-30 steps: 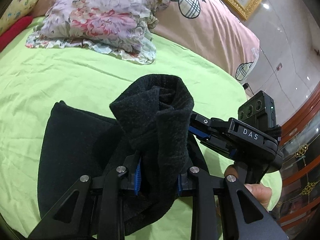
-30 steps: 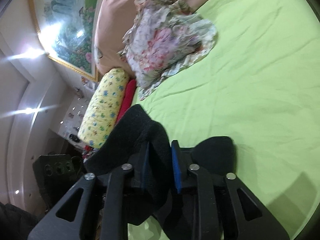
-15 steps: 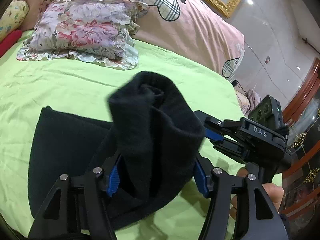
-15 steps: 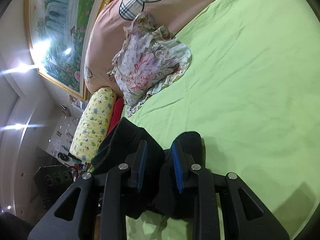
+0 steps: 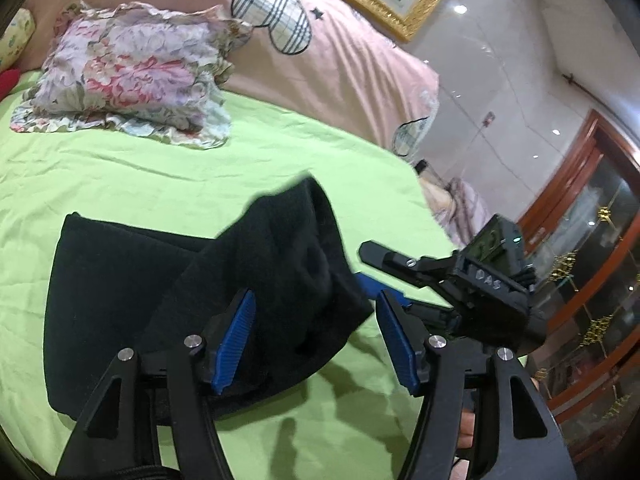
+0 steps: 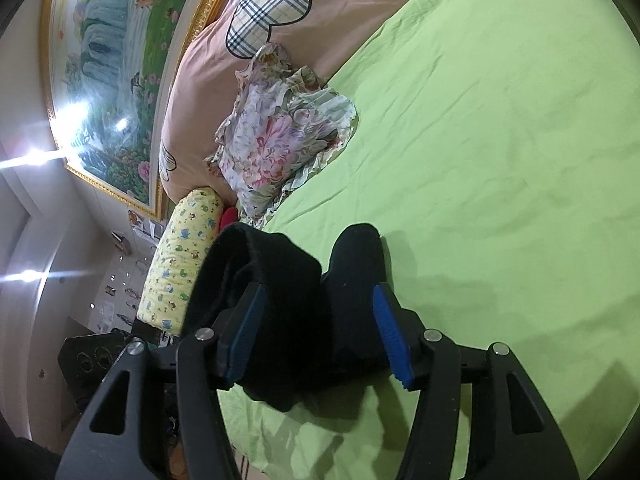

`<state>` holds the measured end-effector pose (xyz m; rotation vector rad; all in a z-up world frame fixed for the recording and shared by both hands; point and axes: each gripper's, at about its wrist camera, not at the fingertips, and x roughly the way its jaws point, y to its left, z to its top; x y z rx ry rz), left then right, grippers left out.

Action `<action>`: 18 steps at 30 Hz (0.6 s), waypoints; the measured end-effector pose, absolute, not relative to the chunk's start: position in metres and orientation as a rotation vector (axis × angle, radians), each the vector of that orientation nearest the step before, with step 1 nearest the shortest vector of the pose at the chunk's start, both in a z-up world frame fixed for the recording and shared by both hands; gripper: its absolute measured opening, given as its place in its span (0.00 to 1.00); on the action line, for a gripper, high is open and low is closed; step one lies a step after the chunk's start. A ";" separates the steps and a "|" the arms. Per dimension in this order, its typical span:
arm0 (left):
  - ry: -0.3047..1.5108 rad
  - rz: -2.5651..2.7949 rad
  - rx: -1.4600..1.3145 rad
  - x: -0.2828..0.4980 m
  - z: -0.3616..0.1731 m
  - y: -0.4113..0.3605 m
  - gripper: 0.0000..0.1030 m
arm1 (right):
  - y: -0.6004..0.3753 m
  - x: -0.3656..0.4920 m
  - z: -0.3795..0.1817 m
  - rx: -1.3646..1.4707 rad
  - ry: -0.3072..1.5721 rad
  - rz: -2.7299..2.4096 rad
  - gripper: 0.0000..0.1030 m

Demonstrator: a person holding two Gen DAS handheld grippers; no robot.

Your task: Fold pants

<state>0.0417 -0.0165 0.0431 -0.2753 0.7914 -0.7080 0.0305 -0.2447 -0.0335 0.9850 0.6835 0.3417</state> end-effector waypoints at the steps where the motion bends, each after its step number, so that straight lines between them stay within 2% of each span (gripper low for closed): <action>1: 0.789 -0.719 -0.281 0.040 0.045 -0.015 0.64 | -0.244 0.029 -0.033 0.992 0.680 0.345 0.57; 4: 0.782 -0.711 -0.273 0.037 0.050 -0.008 0.65 | -0.239 0.025 -0.033 1.009 0.677 0.355 0.64; 18: 0.866 -0.461 -0.306 0.070 0.026 0.082 0.65 | -0.222 0.016 -0.036 0.903 0.732 0.263 0.65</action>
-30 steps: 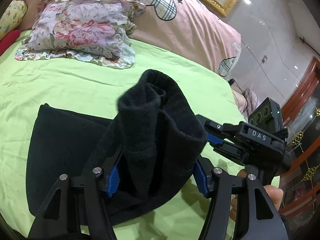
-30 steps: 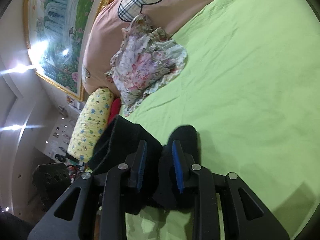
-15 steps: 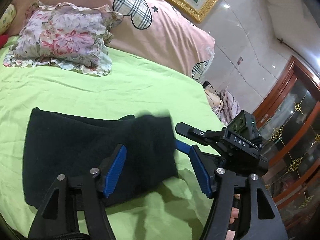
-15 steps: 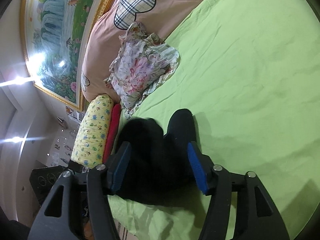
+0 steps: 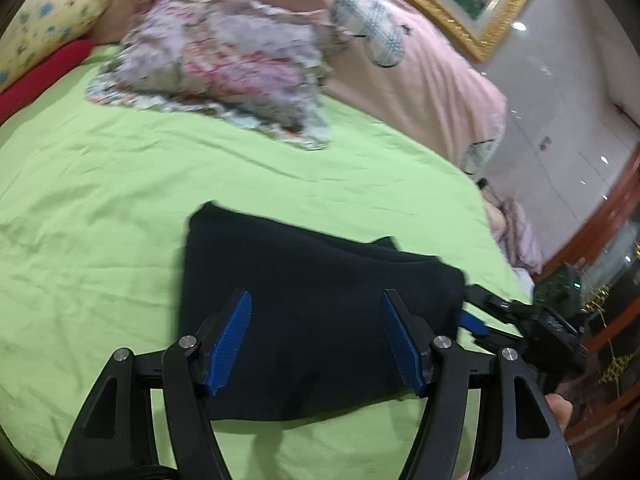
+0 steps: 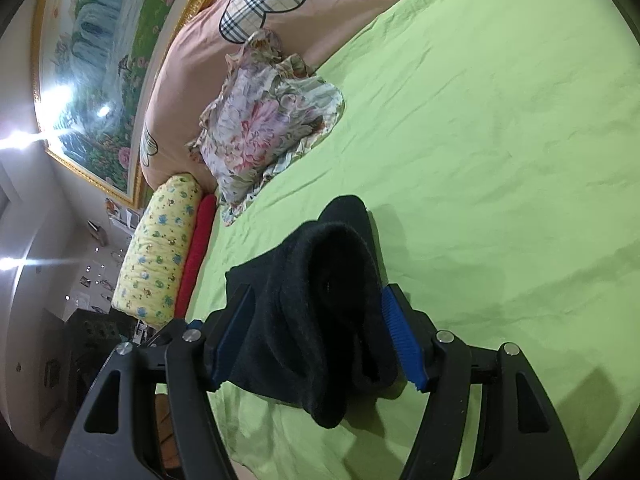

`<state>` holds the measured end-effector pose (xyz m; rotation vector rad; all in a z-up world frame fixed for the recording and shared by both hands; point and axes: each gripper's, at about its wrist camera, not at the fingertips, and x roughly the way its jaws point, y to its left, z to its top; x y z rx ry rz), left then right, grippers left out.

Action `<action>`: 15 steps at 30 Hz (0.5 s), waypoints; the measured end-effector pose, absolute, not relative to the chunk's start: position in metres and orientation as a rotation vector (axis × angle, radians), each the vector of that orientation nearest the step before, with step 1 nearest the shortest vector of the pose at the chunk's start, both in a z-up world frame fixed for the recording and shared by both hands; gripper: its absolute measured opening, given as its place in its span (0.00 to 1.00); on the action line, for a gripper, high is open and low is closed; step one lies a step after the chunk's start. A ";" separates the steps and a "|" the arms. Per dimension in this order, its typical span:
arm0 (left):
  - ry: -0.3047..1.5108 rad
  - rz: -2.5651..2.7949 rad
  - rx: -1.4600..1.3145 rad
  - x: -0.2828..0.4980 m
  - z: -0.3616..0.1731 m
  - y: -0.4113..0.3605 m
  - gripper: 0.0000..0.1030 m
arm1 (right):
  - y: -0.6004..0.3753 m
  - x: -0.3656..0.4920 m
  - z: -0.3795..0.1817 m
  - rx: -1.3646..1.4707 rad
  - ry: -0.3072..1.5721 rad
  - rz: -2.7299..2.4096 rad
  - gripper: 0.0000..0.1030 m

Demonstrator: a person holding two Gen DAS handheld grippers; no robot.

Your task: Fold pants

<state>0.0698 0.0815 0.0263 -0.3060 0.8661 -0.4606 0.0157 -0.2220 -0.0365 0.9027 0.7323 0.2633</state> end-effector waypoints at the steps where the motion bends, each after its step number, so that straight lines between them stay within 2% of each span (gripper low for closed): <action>1: 0.876 -0.448 -0.310 0.072 0.023 0.087 0.65 | -0.220 0.016 -0.037 0.895 0.737 0.259 0.65; 15: 0.932 -0.397 -0.334 0.090 0.002 0.107 0.65 | -0.202 0.027 -0.034 0.799 0.787 0.235 0.65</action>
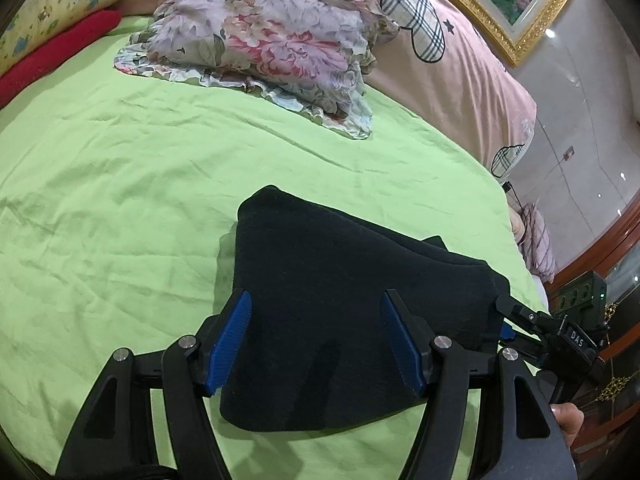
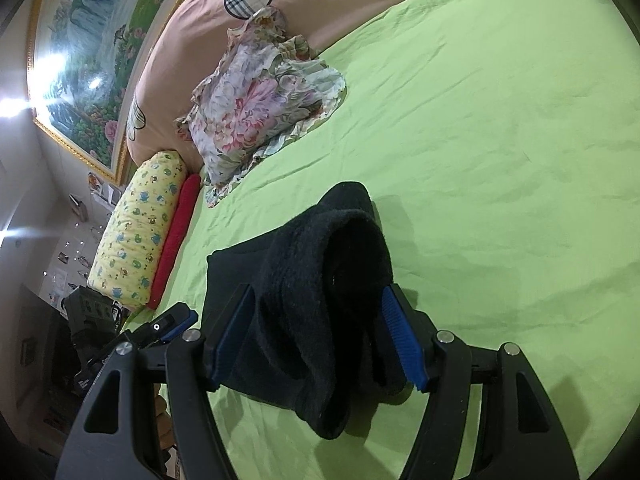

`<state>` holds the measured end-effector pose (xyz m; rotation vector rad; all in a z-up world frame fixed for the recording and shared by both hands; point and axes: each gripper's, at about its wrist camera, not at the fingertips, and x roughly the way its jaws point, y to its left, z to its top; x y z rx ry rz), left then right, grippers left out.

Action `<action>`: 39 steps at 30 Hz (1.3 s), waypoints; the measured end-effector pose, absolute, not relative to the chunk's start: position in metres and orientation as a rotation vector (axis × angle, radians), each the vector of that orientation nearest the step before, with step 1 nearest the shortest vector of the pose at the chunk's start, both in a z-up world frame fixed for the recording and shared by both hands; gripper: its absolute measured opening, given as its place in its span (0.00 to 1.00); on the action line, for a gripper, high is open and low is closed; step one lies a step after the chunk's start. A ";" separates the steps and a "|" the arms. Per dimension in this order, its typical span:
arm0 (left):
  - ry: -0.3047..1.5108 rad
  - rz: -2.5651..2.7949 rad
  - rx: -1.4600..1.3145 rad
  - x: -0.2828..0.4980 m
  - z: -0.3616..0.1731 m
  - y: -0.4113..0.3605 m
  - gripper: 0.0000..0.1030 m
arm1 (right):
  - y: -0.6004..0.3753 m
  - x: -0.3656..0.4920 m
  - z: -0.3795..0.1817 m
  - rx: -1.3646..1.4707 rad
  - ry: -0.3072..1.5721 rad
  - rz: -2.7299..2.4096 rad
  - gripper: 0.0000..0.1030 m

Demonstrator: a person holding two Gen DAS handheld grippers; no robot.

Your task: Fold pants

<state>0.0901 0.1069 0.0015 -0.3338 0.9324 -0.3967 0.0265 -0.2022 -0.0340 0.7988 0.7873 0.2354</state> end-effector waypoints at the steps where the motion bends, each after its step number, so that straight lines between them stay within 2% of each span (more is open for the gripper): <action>1: 0.939 -0.393 -0.334 0.092 0.000 0.107 0.65 | -0.202 0.027 -0.034 0.796 0.788 0.233 0.65; 28: 1.007 -0.362 -0.276 0.109 -0.029 0.092 0.66 | -0.196 0.030 -0.037 0.737 0.802 0.211 0.64; 30: 1.022 -0.368 -0.283 0.112 -0.034 0.093 0.65 | -0.194 0.031 -0.035 0.707 0.805 0.207 0.58; 31: 1.026 -0.373 -0.288 0.113 -0.036 0.094 0.59 | -0.193 0.031 -0.034 0.686 0.807 0.201 0.52; 32: 1.036 -0.380 -0.291 0.114 -0.038 0.094 0.53 | -0.191 0.031 -0.032 0.677 0.797 0.215 0.37; 33: 1.043 -0.381 -0.292 0.115 -0.039 0.095 0.50 | -0.190 0.031 -0.029 0.675 0.790 0.228 0.34; 35: 1.046 -0.388 -0.296 0.115 -0.039 0.097 0.37 | -0.185 0.031 -0.022 0.640 0.784 0.224 0.30; 39: 1.046 -0.391 -0.316 0.117 -0.037 0.102 0.27 | -0.179 0.038 -0.010 0.635 0.754 0.273 0.22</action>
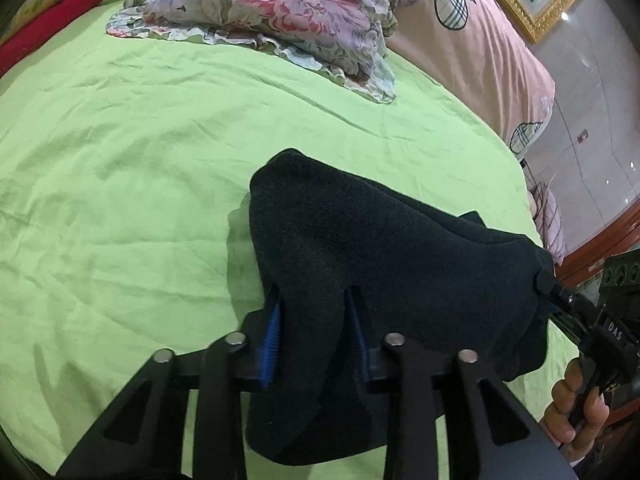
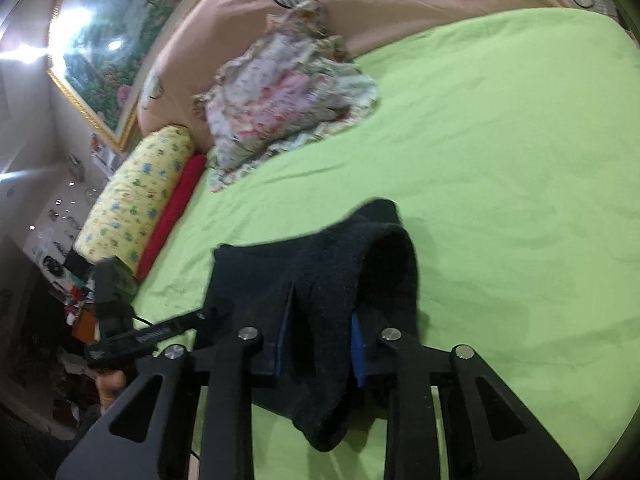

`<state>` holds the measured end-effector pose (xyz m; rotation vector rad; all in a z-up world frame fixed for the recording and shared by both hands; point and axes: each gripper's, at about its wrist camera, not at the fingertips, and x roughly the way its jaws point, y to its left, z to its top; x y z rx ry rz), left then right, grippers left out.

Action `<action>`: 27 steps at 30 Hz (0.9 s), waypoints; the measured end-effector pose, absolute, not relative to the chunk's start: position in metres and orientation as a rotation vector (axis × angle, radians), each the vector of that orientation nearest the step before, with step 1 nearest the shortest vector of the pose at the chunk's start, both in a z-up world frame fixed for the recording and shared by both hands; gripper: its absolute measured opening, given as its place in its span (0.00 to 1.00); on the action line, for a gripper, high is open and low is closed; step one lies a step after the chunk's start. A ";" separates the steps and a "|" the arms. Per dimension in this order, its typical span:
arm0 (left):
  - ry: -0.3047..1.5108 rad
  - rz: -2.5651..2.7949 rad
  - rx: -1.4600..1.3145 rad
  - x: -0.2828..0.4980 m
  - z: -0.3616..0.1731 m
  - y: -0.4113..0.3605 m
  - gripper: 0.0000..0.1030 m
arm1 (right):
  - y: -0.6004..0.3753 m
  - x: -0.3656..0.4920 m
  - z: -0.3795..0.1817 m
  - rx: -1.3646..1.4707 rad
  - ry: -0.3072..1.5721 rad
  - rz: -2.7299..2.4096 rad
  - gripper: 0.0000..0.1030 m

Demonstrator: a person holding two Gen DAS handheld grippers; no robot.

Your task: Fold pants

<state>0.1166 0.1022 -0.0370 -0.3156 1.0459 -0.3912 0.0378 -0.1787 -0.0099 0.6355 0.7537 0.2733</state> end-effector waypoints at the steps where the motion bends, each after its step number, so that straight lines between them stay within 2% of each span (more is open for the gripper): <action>1: 1.046 -0.393 -0.331 0.117 -0.036 0.105 0.26 | -0.178 0.041 -0.006 0.638 0.741 0.290 0.21; 9: 1.005 -0.371 -0.426 0.119 -0.028 0.127 0.22 | -0.166 0.075 0.016 0.584 0.691 0.367 0.19; 14: 1.035 -0.355 -0.417 0.122 -0.039 0.126 0.23 | -0.167 0.096 0.001 0.548 0.758 0.341 0.19; 16: 1.025 -0.354 -0.392 0.121 -0.039 0.122 0.23 | -0.170 0.095 -0.009 0.538 0.784 0.303 0.23; 20: 1.024 -0.351 -0.370 0.121 -0.040 0.120 0.26 | -0.180 0.081 -0.018 0.525 0.786 0.242 0.53; 27: 1.031 -0.341 -0.376 0.119 -0.040 0.124 0.30 | -0.203 0.061 -0.030 0.600 0.792 0.232 0.61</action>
